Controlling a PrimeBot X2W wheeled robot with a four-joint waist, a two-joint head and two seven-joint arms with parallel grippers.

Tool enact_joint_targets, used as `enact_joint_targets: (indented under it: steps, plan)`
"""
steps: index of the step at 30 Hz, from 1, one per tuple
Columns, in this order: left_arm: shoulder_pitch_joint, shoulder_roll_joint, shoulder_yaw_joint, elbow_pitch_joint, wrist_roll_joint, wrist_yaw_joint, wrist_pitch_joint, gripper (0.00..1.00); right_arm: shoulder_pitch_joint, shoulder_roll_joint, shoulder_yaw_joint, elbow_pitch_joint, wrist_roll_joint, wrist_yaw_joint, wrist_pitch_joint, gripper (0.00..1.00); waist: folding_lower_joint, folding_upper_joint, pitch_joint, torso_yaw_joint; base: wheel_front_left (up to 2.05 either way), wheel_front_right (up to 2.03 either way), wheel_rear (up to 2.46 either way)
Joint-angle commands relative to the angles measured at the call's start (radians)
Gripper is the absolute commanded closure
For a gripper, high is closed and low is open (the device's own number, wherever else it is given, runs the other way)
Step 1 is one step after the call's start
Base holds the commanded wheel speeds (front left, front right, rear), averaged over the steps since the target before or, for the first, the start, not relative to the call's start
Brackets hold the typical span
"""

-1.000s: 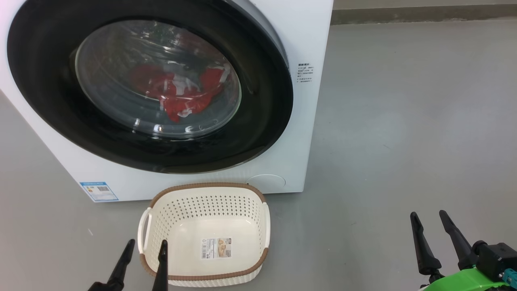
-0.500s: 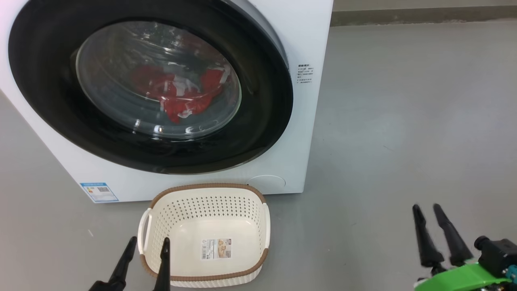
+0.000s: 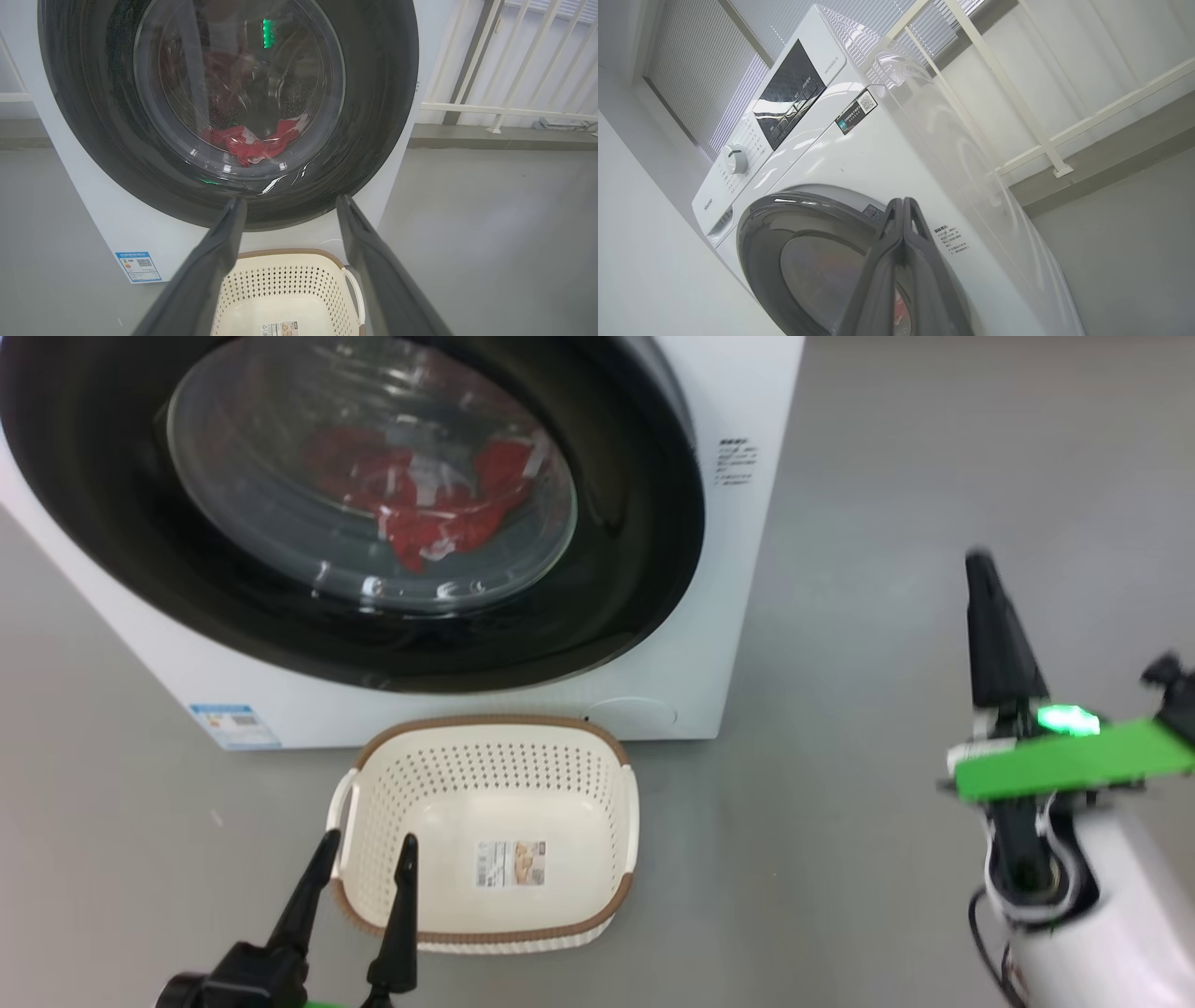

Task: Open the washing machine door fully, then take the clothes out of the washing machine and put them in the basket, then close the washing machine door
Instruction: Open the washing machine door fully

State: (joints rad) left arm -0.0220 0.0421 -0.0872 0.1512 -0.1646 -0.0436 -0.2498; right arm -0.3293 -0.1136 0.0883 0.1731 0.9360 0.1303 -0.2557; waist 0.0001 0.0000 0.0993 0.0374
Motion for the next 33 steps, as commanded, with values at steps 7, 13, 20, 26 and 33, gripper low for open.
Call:
enact_joint_targets:
  steps: [7, 13, 20, 26, 33]
  plan:
    - [-0.062, 0.008, -0.003, -0.043, -0.043, 0.008, -0.012, 0.0, -0.23, -0.118, 0.12, 0.025, 0.264, 0.0, 0.027, 1.0, 0.0, 0.0, 0.085, 0.079, 0.0, 0.0, 0.0]
    - [-0.092, 0.008, -0.028, -0.037, -0.084, 0.01, -0.012, 0.0, -0.366, -0.183, 0.137, 0.095, 0.504, 0.0, 0.177, 1.0, 0.0, 0.0, 0.128, 0.127, 0.0, 0.0, 0.0]
    - [-0.119, 0.008, -0.047, -0.035, -0.106, 0.013, -0.012, 0.0, -0.499, -0.218, 0.12, 0.195, 0.651, 0.0, 0.341, 1.0, 0.0, 0.0, 0.176, 0.164, 0.0, 0.0, 0.0]
    - [-0.141, 0.008, -0.053, -0.035, -0.107, 0.01, -0.012, 0.0, -0.595, -0.229, 0.124, 0.294, 0.715, 0.0, 0.483, 1.0, 0.0, 0.0, 0.207, 0.184, 0.0, 0.0, 0.0]
    - [-0.162, 0.008, -0.063, -0.036, -0.11, 0.01, -0.012, 0.0, -0.711, -0.23, 0.143, 0.433, 0.803, 0.0, 0.717, 1.0, 0.0, 0.0, 0.241, 0.207, 0.0, 0.0, 0.0]
